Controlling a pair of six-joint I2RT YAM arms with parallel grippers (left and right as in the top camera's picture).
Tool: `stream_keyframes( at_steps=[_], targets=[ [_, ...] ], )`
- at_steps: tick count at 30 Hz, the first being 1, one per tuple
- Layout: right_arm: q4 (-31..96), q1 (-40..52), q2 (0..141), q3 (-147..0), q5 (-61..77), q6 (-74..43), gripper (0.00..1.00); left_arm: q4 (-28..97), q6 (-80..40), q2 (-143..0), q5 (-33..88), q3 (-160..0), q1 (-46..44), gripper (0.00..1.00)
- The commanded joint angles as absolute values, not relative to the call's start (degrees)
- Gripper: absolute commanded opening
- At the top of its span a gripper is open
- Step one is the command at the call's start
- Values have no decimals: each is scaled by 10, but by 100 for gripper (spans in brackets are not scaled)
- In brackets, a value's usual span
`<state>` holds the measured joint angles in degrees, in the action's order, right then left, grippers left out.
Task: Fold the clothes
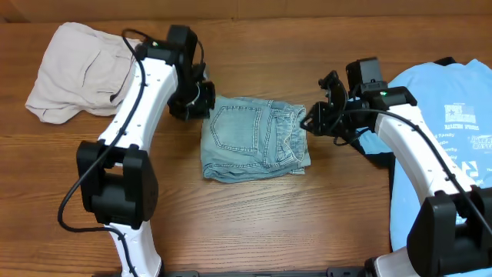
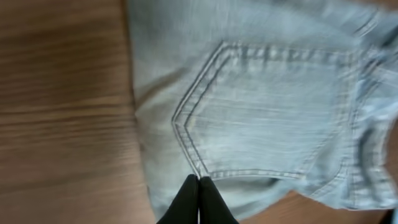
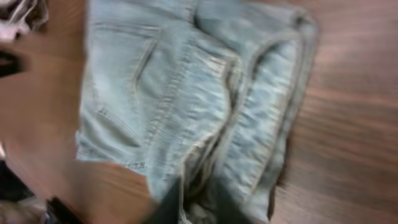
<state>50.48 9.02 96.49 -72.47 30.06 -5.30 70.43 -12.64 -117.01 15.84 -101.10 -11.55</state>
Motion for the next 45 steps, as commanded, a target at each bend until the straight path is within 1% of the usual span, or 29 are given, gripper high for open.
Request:
stream_keyframes(
  at_steps=[1,3,5,6,12,16,17,18,19,21,22,26,29,31,34,36,37,39,40,41,43,44,45],
  targets=[
    [504,100,988,-727,283,-45,74,667,-66,-1166,211,-943,-129,7],
    [501,101,1005,-727,282,-45,64,639,-64,-1166,222,-904,-135,10],
    [496,101,1025,-727,286,-45,52,623,-64,-1166,221,-875,-137,11],
    [494,101,1034,-727,286,-45,50,616,-64,-1166,221,-861,-138,11],
    [476,113,1075,-727,315,-44,51,587,-64,-1166,221,-797,-139,12],
    [447,129,1090,-727,316,-47,43,564,-64,-1166,221,-768,-139,13],
    [442,133,1094,-727,316,-47,39,560,-64,-1166,221,-764,-139,13],
    [438,135,1096,-727,316,-47,29,557,-64,-1166,221,-762,-140,13],
    [434,135,1097,-727,316,-47,23,555,-64,-1166,221,-761,-140,13],
    [425,135,1097,-727,316,-47,5,554,-64,-1166,221,-761,-140,14],
    [422,131,1096,-729,316,-47,4,553,-64,-1166,220,-761,-139,15],
    [428,100,1093,-752,316,-48,4,552,-64,-1166,210,-761,-140,17],
    [423,65,1090,-766,286,-84,4,552,-64,-1166,199,-761,-140,21],
    [417,46,1090,-767,299,-101,4,552,-64,-1166,195,-761,-140,22],
    [427,35,1090,-766,336,-75,4,552,-64,-1166,195,-761,-140,23],
    [434,35,1091,-766,320,-59,4,551,-65,-1166,195,-761,-140,24],
    [435,37,1092,-765,310,-59,15,550,-65,-1166,195,-761,-140,24],
    [435,42,1095,-765,307,-59,46,549,-64,-1166,195,-761,-140,26],
    [434,45,1096,-765,303,-59,30,550,-64,-1166,195,-761,-140,27],
    [432,47,1096,-765,279,-60,4,550,-64,-1166,195,-761,-140,28],
    [429,48,1096,-765,189,-82,4,552,-64,-1166,195,-761,-140,37],
    [428,45,1096,-765,139,-110,4,552,-64,-1166,195,-761,-140,38],
    [427,41,1096,-765,120,-123,4,552,-64,-1166,195,-761,-140,39]
  ],
)
